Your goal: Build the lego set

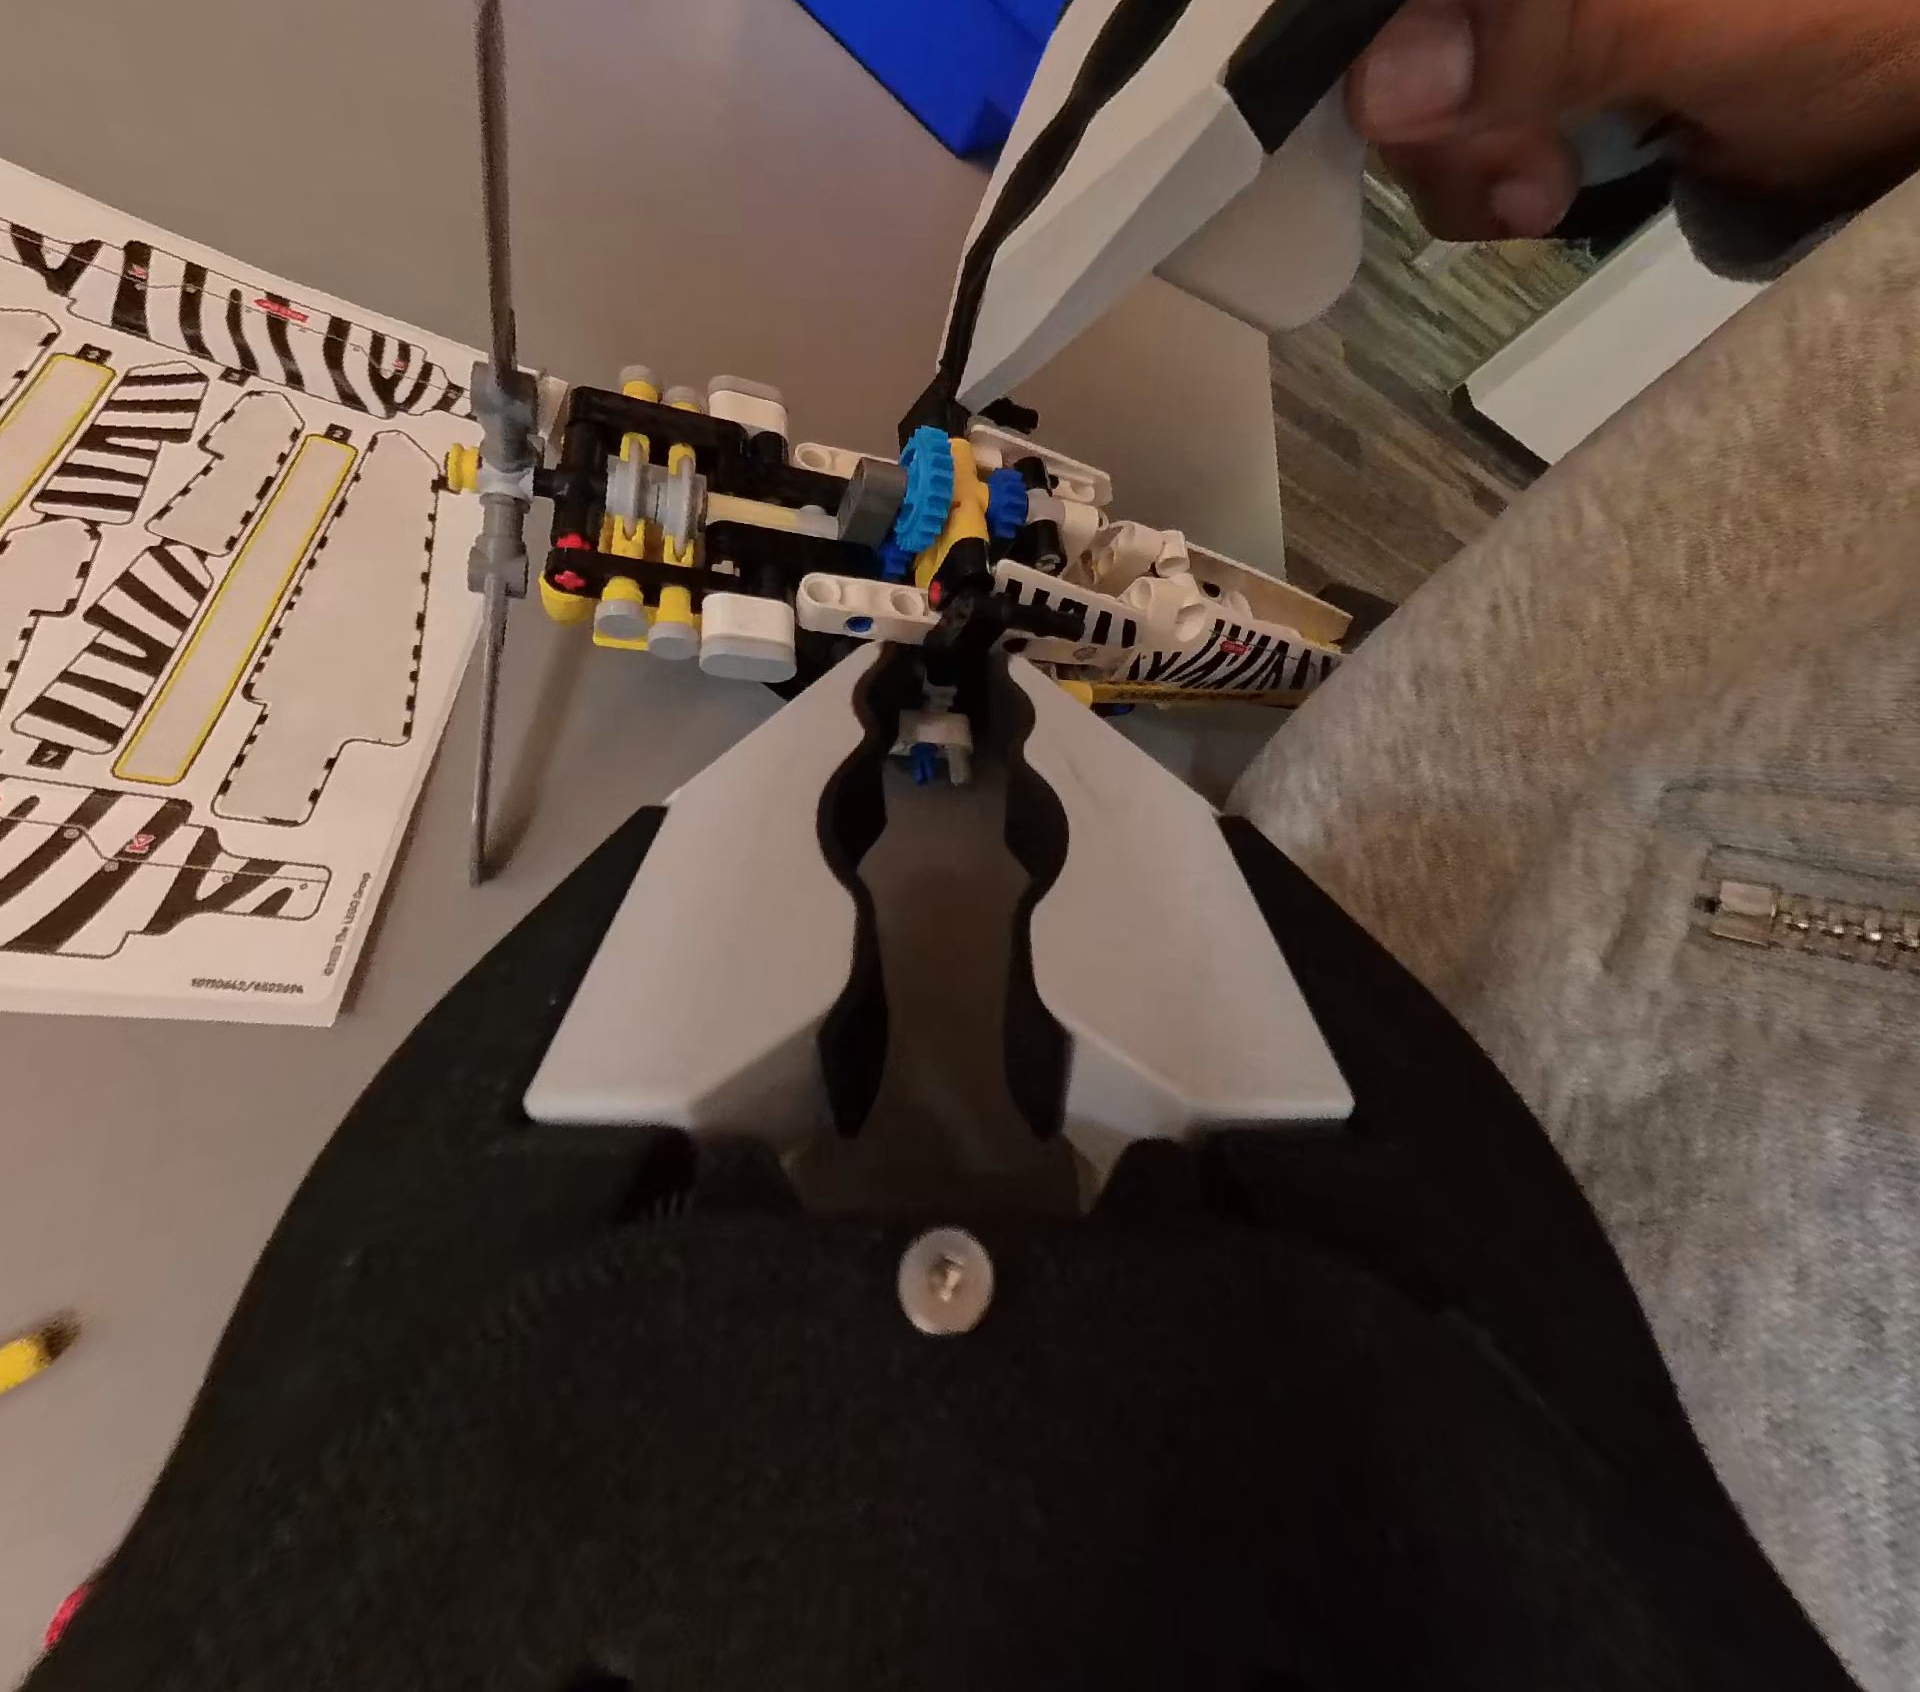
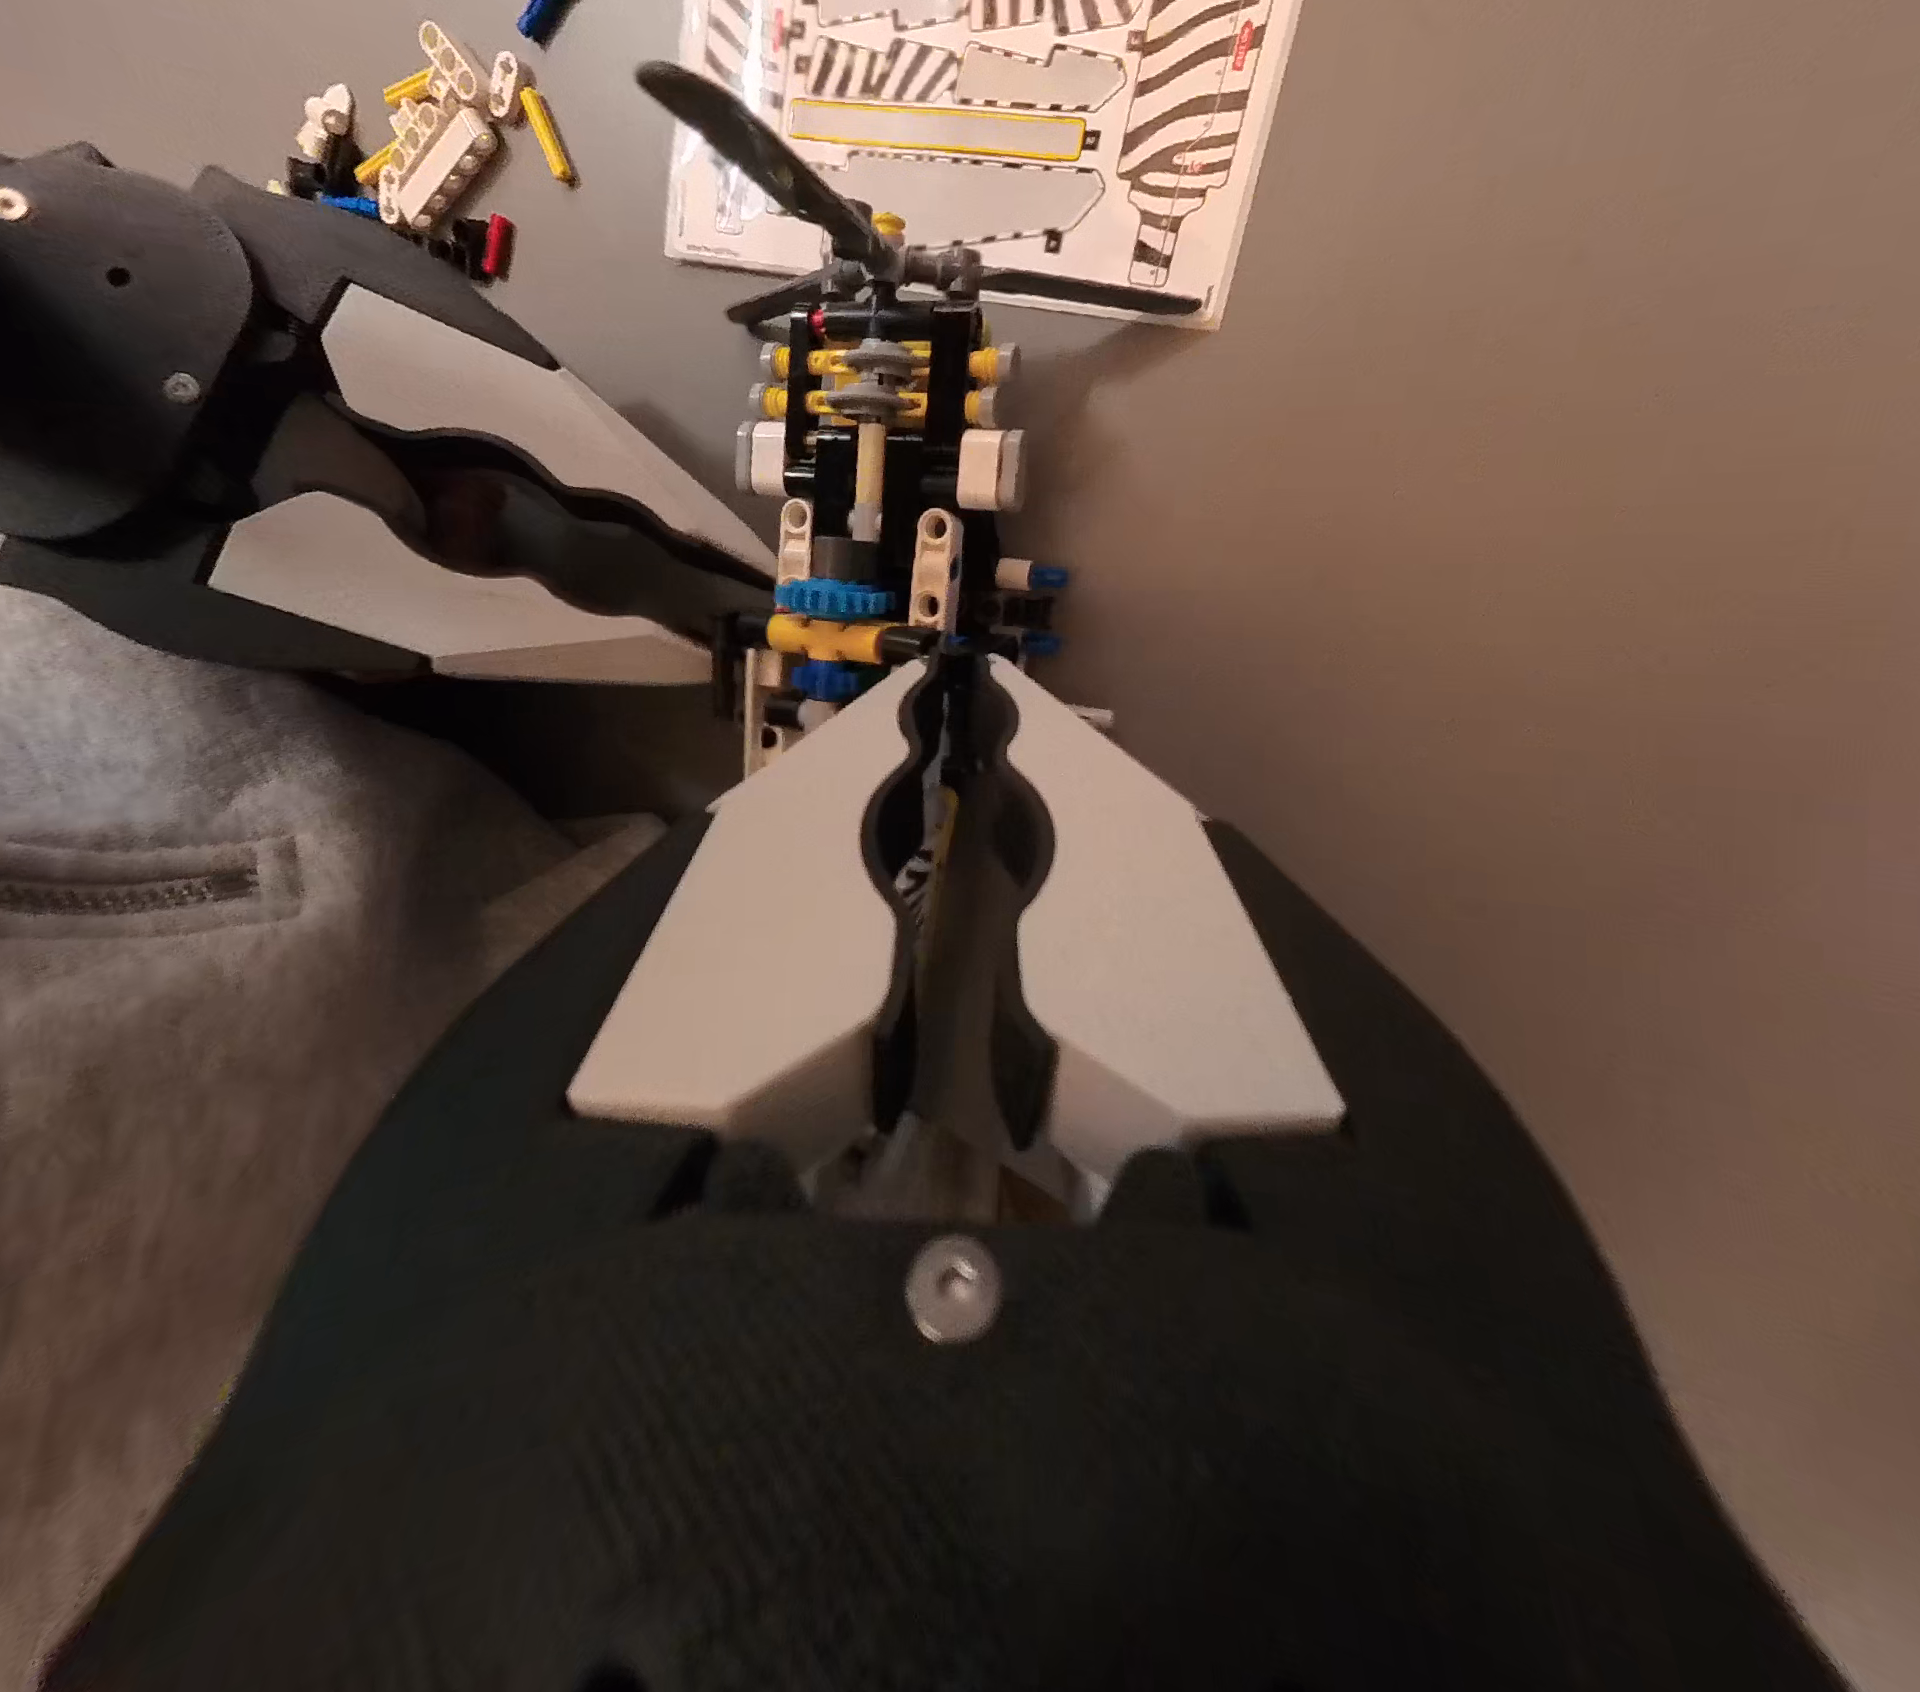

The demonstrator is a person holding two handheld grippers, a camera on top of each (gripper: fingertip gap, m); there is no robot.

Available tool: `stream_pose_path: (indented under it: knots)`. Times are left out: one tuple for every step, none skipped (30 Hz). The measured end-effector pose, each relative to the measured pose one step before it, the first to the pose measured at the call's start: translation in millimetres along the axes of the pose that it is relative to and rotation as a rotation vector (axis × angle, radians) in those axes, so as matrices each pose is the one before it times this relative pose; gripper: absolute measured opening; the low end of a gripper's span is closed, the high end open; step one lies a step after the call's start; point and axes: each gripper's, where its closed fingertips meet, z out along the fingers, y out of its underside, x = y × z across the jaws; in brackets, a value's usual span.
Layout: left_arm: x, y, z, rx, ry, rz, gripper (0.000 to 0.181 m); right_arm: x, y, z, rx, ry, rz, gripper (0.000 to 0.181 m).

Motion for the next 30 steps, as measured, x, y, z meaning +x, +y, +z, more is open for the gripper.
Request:
stream_pose_path:
  knots:
    - [-0.3,0.16,0.19,-0.0016,-0.0023,-0.0013,0.015,1.17,0.09,-0.22,-0.0023,-0.0208,0.0081,0.003]
    - [-0.38,0.14,0.18,-0.0015,-0.0016,-0.0018,0.017,1.11,0.36,-0.13,-0.0031,-0.0222,0.0108,0.003]
    - [-0.08,0.02,0.12,0.0001,0.0007,-0.0014,0.018,1.08,-0.05,-0.18,-0.0013,-0.0226,0.0131,0.003]
    - [-0.15,-0.17,-0.15,0.0013,0.0005,-0.0023,0.018,1.85,0.01,-0.76,-0.0011,-0.0157,0.0122,0.003]
    - [-0.06,-0.24,-0.16,0.0015,0.0016,-0.0026,0.018,1.88,-0.62,-1.56,0.0027,-0.0111,0.0071,0.003]
    - [-0.12,-0.17,-0.12,0.0016,0.0015,-0.0027,0.019,2.78,-1.48,-2.34,0.0083,-0.0023,0.0046,0.003]
    - [-0.04,-0.19,-0.08,0.0011,0.0014,-0.0022,0.019,5.52,-1.5,-2.55,0.0087,0.0148,0.0013,0.003]
    - [0.05,-0.02,0.0,0.0001,0.0012,-0.0014,0.02,9.04,0.32,-1.81,-0.0009,0.0361,-0.0047,0.003]
    - [0.12,-0.12,-0.02,0.0003,0.0005,0.0001,0.02,11.96,2.99,-0.18,-0.0155,0.0533,-0.0107,0.003]
    - [0.13,-0.08,-0.06,0.0006,0.0002,0.0005,0.02,12.7,5.18,1.59,-0.0259,0.0575,-0.0142,0.002]
    - [-0.01,-0.11,-0.12,0.0012,0.0002,-0.0006,0.02,10.13,5.64,3.25,-0.0252,0.0429,-0.0145,0.003]
    - [-0.15,-0.31,-0.23,0.0021,0.0004,-0.0018,0.02,6.54,4.73,3.73,-0.0193,0.0229,-0.0047,0.003]
    - [-0.17,-0.26,-0.28,0.0024,0.0005,-0.0032,0.02,3.8,2.93,3.5,-0.008,0.0091,0.0021,0.003]
    - [-0.31,-0.26,-0.19,0.0023,0.0003,-0.0035,0.02,2.31,0.84,2.34,0.0047,0.0032,0.0021,0.003]
    - [-0.15,-0.22,-0.27,0.0014,0.0001,-0.0025,0.019,1.44,-0.81,0.82,0.0139,-0.0007,0.0022,0.003]
    - [-0.1,-0.04,0.0,0.0003,0.0001,-0.0015,0.019,1.75,-1.18,-0.36,0.0119,0.0029,0.0059,0.003]
    - [0.01,0.03,-0.02,-0.0002,-0.0002,-0.0006,0.019,1.17,0.01,-0.27,0.0033,0.0007,0.0003,0.003]
    - [0.09,0.03,0.07,-0.0005,-0.0004,0.001,0.019,1.09,0.12,-0.32,0.0035,0.0033,-0.0038,0.003]
    - [0.22,0.03,-0.09,-0.0001,-0.0001,0.0018,0.019,0.61,0.37,-0.18,0.0018,0.0028,-0.0073,0.003]
    - [0.17,-0.14,-0.1,0.0005,0.0003,0.0009,0.019,0.06,0.7,0.06,-0.0015,0.0021,-0.0079,0.004]
    - [0.03,-0.04,-0.04,0.0006,0.0001,-0.0001,0.019,0.32,1.14,0.18,-0.0057,0.0057,-0.0089,0.004]
    - [0.1,-0.2,-0.25,0.0013,0.0,0.0002,0.018,0.62,2.04,0.76,-0.0123,0.0103,-0.0109,0.004]
    - [0.08,-0.19,-0.21,0.0015,-0.0005,0.0008,0.018,0.72,2.92,1.32,-0.0191,0.0132,-0.015,0.005]
    - [0.18,-0.09,-0.21,0.0011,-0.0002,0.0012,0.018,0.48,2.23,1.32,-0.0162,0.0138,-0.0171,0.005]
    - [0.17,-0.08,-0.15,0.0007,-0.0004,0.0009,0.017,0.74,-0.17,0.03,-0.0007,0.0169,-0.0156,0.005]
    - [-0.01,-0.1,-0.09,0.0005,-0.0003,0.0003,0.017,1.38,-0.8,-0.6,0.0025,0.0188,-0.0111,0.005]
    - [0.08,0.04,-0.04,0.0003,-0.0002,-0.0002,0.017,0.98,-0.08,-0.32,-0.0046,0.0118,-0.0094,0.005]
    - [0.0,-0.11,-0.13,0.0003,0.0,-0.0004,0.017,0.62,-0.42,-0.57,-0.001,0.0068,-0.0082,0.005]
    - [0.03,-0.02,-0.17,0.0005,0.0002,-0.0011,0.017,-0.54,-1.18,-1.03,0.0051,-0.0024,-0.0048,0.005]
    - [-0.08,-0.02,-0.07,0.0005,0.0004,-0.0013,0.017,-1.72,-2.01,-1.66,0.0105,-0.0132,0.0018,0.005]
